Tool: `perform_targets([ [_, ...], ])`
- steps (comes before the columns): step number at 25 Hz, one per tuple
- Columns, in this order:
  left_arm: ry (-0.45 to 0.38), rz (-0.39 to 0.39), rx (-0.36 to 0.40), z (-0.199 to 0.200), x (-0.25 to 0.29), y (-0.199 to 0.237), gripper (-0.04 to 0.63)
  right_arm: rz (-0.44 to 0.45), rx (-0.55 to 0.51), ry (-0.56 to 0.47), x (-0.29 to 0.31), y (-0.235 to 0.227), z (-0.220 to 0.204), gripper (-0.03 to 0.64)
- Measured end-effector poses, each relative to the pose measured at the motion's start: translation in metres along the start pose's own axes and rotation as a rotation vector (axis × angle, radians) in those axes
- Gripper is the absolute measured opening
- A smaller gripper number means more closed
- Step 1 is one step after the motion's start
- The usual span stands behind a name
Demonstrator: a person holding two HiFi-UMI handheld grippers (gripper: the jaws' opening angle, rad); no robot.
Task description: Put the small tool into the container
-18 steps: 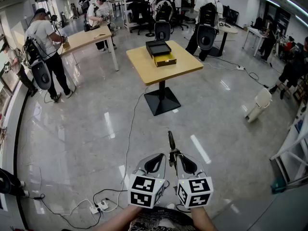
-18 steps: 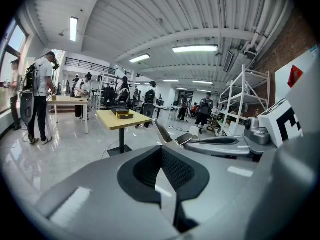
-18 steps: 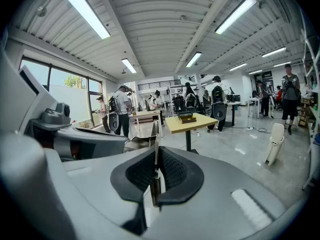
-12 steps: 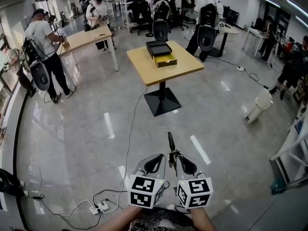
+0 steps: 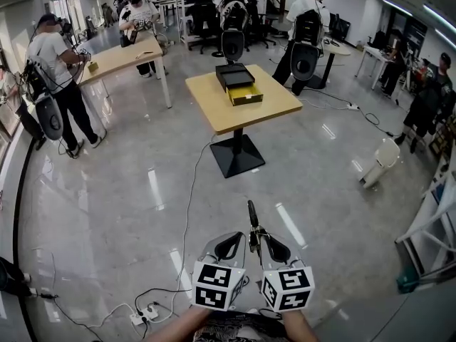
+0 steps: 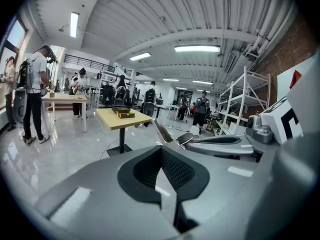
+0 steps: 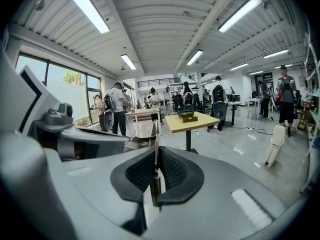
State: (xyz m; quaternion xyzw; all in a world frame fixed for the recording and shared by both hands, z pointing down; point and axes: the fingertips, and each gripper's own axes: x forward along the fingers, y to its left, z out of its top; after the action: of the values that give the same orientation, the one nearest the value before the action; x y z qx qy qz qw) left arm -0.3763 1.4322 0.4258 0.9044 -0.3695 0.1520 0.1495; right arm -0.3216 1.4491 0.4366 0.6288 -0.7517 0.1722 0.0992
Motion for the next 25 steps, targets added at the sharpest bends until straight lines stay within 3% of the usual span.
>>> perform_targets([
  [6, 0.001, -0.012, -0.014, 0.049, 0.025, 0.064, 0.006, -0.013, 0.003, 0.012, 0.067, 0.007, 0.052, 0.009],
  [11, 0.01, -0.006, -0.013, 0.058, 0.097, 0.091, 0.006, 0.002, 0.001, 0.011, 0.129, -0.031, 0.057, 0.008],
  [16, 0.031, 0.013, -0.016, 0.089, 0.222, 0.103, 0.006, 0.013, 0.014, 0.022, 0.211, -0.132, 0.08, 0.009],
  [21, 0.045, 0.035, -0.028, 0.157, 0.382, 0.113, 0.006, 0.04, 0.018, 0.032, 0.312, -0.263, 0.138, 0.009],
  [25, 0.05, 0.068, -0.035, 0.196, 0.48, 0.121, 0.006, 0.072, 0.017, 0.042, 0.374, -0.341, 0.169, 0.009],
])
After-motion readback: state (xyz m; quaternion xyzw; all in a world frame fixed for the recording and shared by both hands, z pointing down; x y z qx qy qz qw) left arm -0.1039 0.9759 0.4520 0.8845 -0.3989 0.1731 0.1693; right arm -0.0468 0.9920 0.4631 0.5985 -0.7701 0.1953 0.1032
